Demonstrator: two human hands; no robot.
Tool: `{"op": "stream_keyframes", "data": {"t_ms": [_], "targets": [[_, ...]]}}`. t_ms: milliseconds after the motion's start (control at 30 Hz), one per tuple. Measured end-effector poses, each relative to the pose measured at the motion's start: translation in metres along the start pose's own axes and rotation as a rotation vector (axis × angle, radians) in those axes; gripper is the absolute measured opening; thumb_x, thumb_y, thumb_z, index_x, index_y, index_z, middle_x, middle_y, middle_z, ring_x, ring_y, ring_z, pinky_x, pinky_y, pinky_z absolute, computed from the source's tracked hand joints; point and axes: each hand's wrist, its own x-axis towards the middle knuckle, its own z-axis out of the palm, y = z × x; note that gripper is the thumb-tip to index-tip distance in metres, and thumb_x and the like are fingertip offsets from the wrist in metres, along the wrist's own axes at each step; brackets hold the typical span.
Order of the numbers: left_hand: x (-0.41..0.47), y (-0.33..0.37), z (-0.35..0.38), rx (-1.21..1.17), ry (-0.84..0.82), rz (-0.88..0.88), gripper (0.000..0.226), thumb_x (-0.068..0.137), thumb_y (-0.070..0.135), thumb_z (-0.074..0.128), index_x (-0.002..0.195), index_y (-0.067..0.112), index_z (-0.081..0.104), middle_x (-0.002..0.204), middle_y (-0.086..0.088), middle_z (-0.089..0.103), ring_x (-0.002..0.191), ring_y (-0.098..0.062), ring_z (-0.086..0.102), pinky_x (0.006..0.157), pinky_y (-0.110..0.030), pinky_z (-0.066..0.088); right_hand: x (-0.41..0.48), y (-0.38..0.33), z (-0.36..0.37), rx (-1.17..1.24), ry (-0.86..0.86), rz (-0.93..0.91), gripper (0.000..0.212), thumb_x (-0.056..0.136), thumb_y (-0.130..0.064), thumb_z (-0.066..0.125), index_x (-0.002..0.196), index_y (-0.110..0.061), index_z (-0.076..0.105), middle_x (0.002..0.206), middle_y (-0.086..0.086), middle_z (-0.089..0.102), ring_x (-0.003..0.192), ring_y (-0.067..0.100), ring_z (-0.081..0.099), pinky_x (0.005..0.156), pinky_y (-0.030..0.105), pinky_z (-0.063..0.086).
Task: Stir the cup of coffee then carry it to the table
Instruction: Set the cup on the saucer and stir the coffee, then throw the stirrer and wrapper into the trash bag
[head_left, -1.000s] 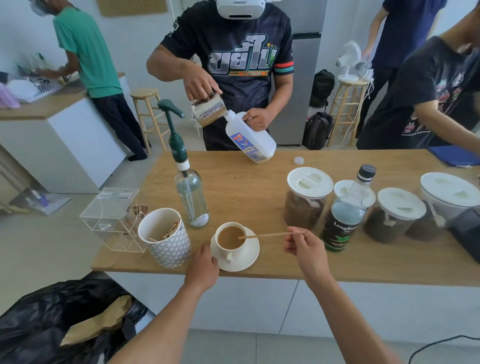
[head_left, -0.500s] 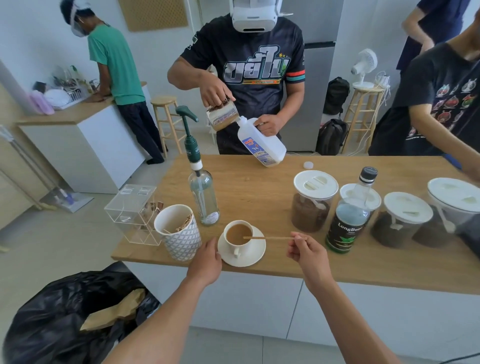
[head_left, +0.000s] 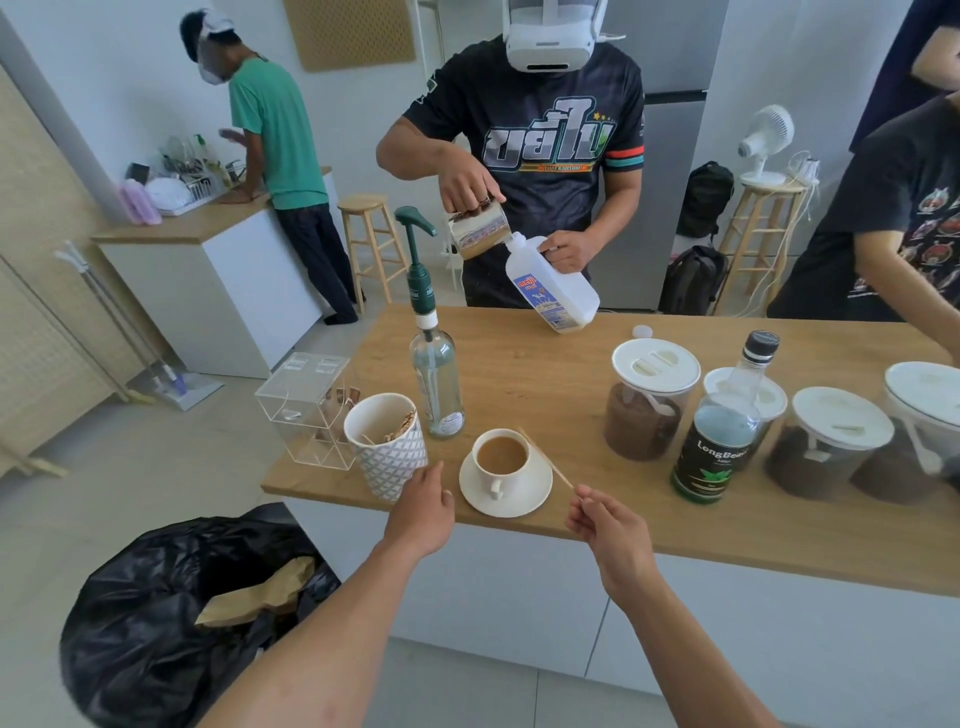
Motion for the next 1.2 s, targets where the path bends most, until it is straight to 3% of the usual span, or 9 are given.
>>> {"op": "stream_keyframes", "data": {"t_ms": [133, 233, 333, 467, 600, 733, 900, 1067, 1200], "targets": [[-0.010, -0.005, -0.006, -0.036, 0.022, 0.015, 0.052, 0.101, 0.021, 0.038, 0.152, 0.015, 0.029, 0.156, -0.005, 0.031, 0.142, -0.022, 0.032, 0.112, -0.039, 0.034, -0.007, 0.005, 0.014, -0.019, -0.054, 0.022, 0.019, 0.096, 0.004, 0.053, 0.112, 0.002, 0.062, 0.083, 0.015, 0.065, 0.077, 0.023, 0.062, 0.084, 0.037, 0.055], [-0.016, -0.012, -0.015, -0.074, 0.094, 0.073, 0.043, 0.100, 0.021, 0.041, 0.143, 0.015, 0.044, 0.147, -0.002, 0.042, 0.131, -0.021, 0.045, 0.105, -0.039, 0.042, -0.014, 0.007, 0.035, -0.014, -0.115, 0.026, 0.019, 0.096, 0.003, 0.055, 0.113, -0.003, 0.059, 0.084, 0.014, 0.068, 0.077, 0.022, 0.065, 0.079, 0.033, 0.056], [-0.021, -0.016, -0.026, -0.113, 0.170, 0.109, 0.025, 0.099, 0.023, 0.044, 0.117, 0.019, 0.061, 0.122, 0.002, 0.058, 0.107, -0.020, 0.058, 0.089, -0.038, 0.049, -0.019, 0.009, 0.059, -0.055, -0.169, 0.020, 0.019, 0.097, 0.002, 0.054, 0.115, -0.004, 0.058, 0.082, 0.014, 0.068, 0.076, 0.021, 0.066, 0.084, 0.034, 0.056], [-0.030, -0.028, -0.045, -0.098, 0.264, 0.090, 0.022, 0.097, 0.028, 0.046, 0.080, 0.019, 0.057, 0.078, 0.003, 0.061, 0.075, -0.021, 0.058, 0.061, -0.034, 0.044, -0.027, 0.016, 0.092, -0.122, -0.241, 0.004, 0.022, 0.098, 0.004, 0.051, 0.117, -0.001, 0.058, 0.083, 0.012, 0.063, 0.075, 0.017, 0.062, 0.083, 0.031, 0.056], [-0.043, -0.049, -0.064, -0.090, 0.312, 0.053, 0.026, 0.098, 0.029, 0.043, 0.079, 0.014, 0.053, 0.071, -0.002, 0.061, 0.069, -0.024, 0.056, 0.062, -0.040, 0.046, -0.033, 0.026, 0.126, -0.183, -0.316, 0.003, 0.015, 0.097, 0.005, 0.049, 0.107, 0.001, 0.059, 0.081, 0.010, 0.061, 0.071, 0.015, 0.063, 0.071, 0.025, 0.057], [-0.058, -0.082, -0.077, -0.095, 0.358, -0.050, 0.022, 0.097, 0.024, 0.042, 0.083, 0.019, 0.057, 0.075, 0.005, 0.065, 0.072, -0.019, 0.058, 0.062, -0.036, 0.047, -0.043, 0.040, 0.163, -0.247, -0.410, 0.013, 0.013, 0.096, 0.002, 0.049, 0.097, -0.002, 0.061, 0.080, 0.012, 0.064, 0.068, 0.015, 0.066, 0.074, 0.030, 0.059], [-0.082, -0.141, -0.086, -0.147, 0.390, -0.192, 0.021, 0.099, 0.023, 0.046, 0.082, 0.015, 0.055, 0.063, -0.001, 0.061, 0.063, -0.025, 0.058, 0.060, -0.042, 0.050, -0.061, 0.070, 0.211, -0.385, -0.503, 0.023, 0.012, 0.095, 0.000, 0.048, 0.097, -0.003, 0.059, 0.083, 0.013, 0.065, 0.073, 0.020, 0.070, 0.070, 0.028, 0.060], [-0.099, -0.202, -0.091, -0.237, 0.411, -0.301, 0.017, 0.097, 0.016, 0.052, 0.082, 0.020, 0.057, 0.055, 0.004, 0.056, 0.052, -0.016, 0.053, 0.056, -0.038, 0.048, -0.069, 0.108, 0.254, -0.595, -0.598, 0.018, 0.013, 0.095, -0.005, 0.050, 0.092, -0.011, 0.061, 0.081, 0.005, 0.060, 0.074, 0.015, 0.061, 0.074, 0.030, 0.056], [-0.102, -0.252, -0.099, -0.273, 0.400, -0.388, 0.011, 0.098, 0.020, 0.051, 0.089, 0.021, 0.058, 0.072, -0.005, 0.067, 0.069, -0.022, 0.063, 0.065, -0.043, 0.055, -0.064, 0.141, 0.292, -0.752, -0.635, 0.035, 0.015, 0.095, -0.006, 0.051, 0.089, -0.015, 0.062, 0.075, 0.000, 0.059, 0.066, 0.012, 0.053, 0.065, 0.025, 0.048]]}}
